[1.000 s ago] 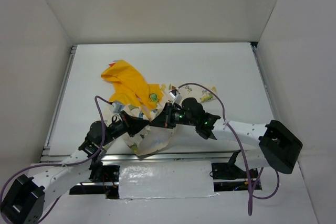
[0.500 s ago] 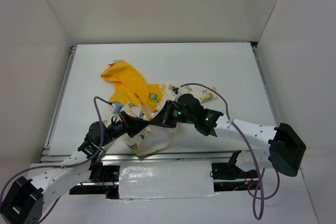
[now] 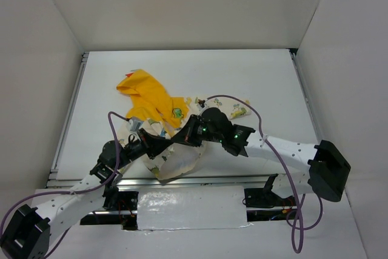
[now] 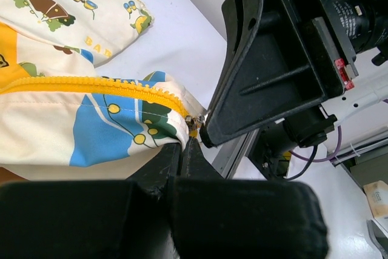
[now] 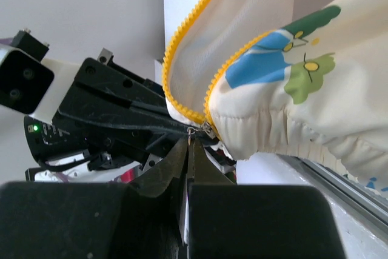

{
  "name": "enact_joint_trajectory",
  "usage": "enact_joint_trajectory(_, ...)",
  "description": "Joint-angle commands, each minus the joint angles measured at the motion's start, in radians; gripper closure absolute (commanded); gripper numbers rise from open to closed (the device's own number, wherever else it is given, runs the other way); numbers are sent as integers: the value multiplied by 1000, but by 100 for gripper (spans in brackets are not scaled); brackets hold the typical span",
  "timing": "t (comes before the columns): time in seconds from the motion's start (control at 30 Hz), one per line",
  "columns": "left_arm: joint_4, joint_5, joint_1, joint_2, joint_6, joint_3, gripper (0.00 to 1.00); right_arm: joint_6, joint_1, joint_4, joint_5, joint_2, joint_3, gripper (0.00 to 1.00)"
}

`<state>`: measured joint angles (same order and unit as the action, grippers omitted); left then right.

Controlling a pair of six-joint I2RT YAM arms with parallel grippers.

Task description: Zip up the jacket

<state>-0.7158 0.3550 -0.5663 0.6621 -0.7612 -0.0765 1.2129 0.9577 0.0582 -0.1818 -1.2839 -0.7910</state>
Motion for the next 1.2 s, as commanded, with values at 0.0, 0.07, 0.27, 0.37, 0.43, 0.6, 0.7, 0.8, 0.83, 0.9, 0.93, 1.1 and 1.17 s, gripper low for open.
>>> enact_joint_trajectory(0.0,-65,29,-1,-13,14,0,100,-12,-8,-6,56,-12,-86,100)
enact_joint_trajectory(0.07,-70,35,-1,-9,0,3,100,-19,-31,-14,65,-25,-114,100)
enact_joint_trajectory(0.27,-71,55,-3,36,-27,20,100,-36,-74,-18,27,-107,-272,100)
enact_joint_trajectory(0.37,-33,49,-6,70,-24,12,100,-36,-82,-3,-7,-137,-327,100)
enact_joint_trajectory(0.43,10,12,-6,85,-20,6,100,-29,-82,37,-44,-112,-309,100)
enact_joint_trajectory(0.6,-10,33,-7,82,-16,29,100,-47,-99,8,39,-115,-309,100)
enact_joint_trajectory(0.7,-25,42,-12,80,-30,37,100,-72,-152,15,-7,-205,-361,100)
enact_joint_trajectory(0.8,-42,45,-32,83,-49,50,100,-93,-229,19,18,-328,-470,100)
enact_joint_trajectory(0.83,-47,32,-53,83,-49,61,100,-84,-259,6,15,-369,-515,100)
enact_joint_trajectory(0.9,-10,4,-75,80,-41,61,100,-56,-327,-11,-37,-510,-681,100)
enact_joint_trajectory(0.93,5,-19,-93,71,-38,58,100,-32,-389,-27,-62,-599,-800,100)
enact_joint_trajectory(1.1,256,-152,-110,-8,3,-8,100,-49,-562,-238,25,-753,-1100,100)
enact_joint_trajectory(1.17,359,-244,-110,-31,10,-49,100,-47,-667,-270,53,-747,-1137,100)
